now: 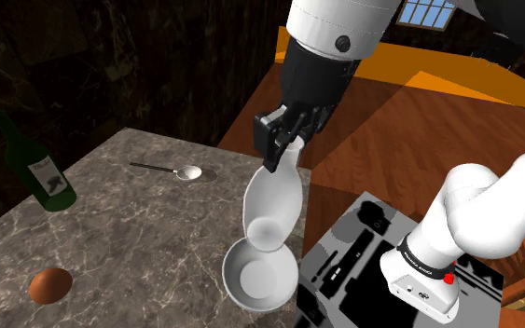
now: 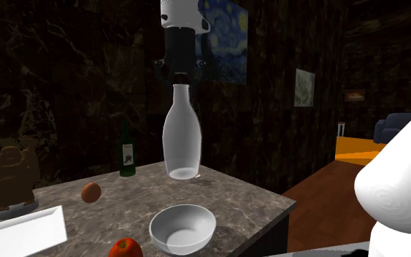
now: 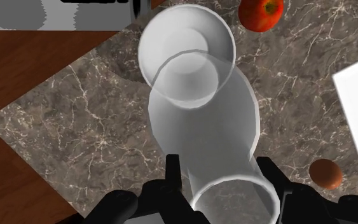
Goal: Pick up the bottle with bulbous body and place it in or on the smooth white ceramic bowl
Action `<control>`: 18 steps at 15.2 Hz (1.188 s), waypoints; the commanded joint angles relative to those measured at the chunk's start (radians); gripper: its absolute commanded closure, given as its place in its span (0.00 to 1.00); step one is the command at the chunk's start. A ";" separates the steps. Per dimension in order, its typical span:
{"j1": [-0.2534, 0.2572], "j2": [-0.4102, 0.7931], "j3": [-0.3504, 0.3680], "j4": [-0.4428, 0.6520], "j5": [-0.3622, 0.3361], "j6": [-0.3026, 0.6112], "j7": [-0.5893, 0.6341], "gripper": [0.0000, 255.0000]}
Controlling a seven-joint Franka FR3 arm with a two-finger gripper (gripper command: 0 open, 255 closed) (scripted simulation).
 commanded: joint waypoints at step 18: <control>0.019 -0.030 0.023 -0.275 0.025 0.249 0.009 1.00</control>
